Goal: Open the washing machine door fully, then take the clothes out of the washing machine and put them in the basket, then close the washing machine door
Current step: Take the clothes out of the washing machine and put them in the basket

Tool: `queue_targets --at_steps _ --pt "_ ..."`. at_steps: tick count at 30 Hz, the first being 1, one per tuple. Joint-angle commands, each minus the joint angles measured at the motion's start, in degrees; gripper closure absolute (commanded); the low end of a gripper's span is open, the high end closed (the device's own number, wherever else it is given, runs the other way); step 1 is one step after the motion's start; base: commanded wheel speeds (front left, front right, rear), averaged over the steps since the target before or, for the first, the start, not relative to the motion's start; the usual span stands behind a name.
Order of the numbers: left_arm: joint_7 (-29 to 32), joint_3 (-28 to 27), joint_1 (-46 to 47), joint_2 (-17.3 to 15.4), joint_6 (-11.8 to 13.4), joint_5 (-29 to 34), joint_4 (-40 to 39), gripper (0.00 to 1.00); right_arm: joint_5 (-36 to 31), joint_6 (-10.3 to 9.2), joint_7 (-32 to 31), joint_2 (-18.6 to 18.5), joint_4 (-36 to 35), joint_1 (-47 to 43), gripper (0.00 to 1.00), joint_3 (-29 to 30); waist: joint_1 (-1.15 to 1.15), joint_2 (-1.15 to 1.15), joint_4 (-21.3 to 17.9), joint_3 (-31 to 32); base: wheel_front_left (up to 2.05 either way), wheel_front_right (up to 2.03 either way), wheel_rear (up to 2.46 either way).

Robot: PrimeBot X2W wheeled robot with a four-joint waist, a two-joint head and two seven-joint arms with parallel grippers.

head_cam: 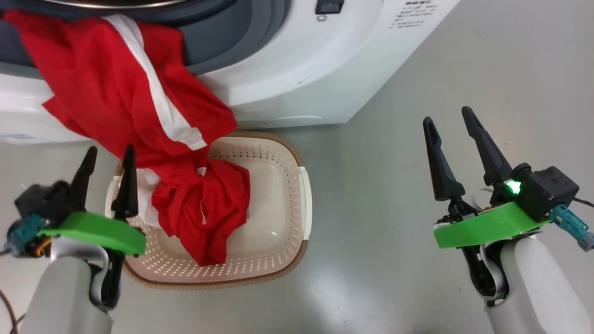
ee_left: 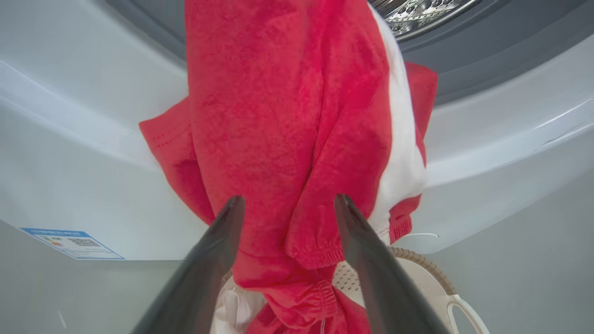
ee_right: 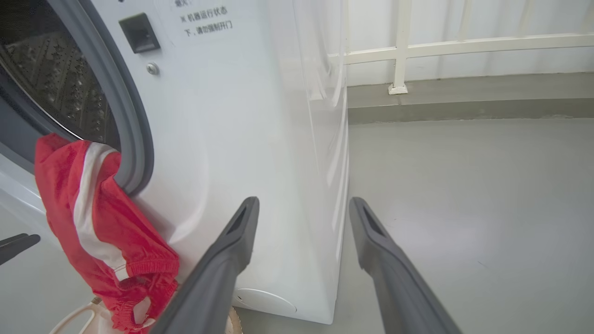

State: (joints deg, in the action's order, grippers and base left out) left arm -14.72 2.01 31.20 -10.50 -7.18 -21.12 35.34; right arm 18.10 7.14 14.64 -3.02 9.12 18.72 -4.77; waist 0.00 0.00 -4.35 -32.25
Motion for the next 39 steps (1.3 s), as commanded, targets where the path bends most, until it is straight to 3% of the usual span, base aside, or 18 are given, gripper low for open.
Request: queue_targets --at_steps 1,12,20,39 --pt "-0.3 -3.0 -3.0 -1.3 -0.3 0.9 -3.8 0.0 -0.3 0.35 0.4 0.1 -1.1 -2.2 0.0 -1.3 0.0 0.0 0.4 0.8 0.0 0.0 0.0" --pt "-0.3 -8.8 -13.1 1.2 -0.3 5.8 -20.9 0.0 -0.6 0.35 0.4 0.1 -1.0 -3.5 0.0 -0.7 0.0 0.0 1.2 2.7 0.0 0.0 0.0" --pt "-0.3 -10.9 -19.3 2.3 -0.3 6.8 -27.5 0.0 -0.5 0.35 0.4 0.1 -0.9 -3.6 0.0 -0.9 0.0 0.0 0.9 3.0 0.0 0.0 0.0" --pt "-0.3 -10.9 -18.3 1.8 -0.3 4.8 -26.2 0.0 0.1 0.35 0.4 0.1 -1.1 -2.8 0.0 -0.8 0.0 0.0 0.6 2.2 0.0 0.0 0.0"
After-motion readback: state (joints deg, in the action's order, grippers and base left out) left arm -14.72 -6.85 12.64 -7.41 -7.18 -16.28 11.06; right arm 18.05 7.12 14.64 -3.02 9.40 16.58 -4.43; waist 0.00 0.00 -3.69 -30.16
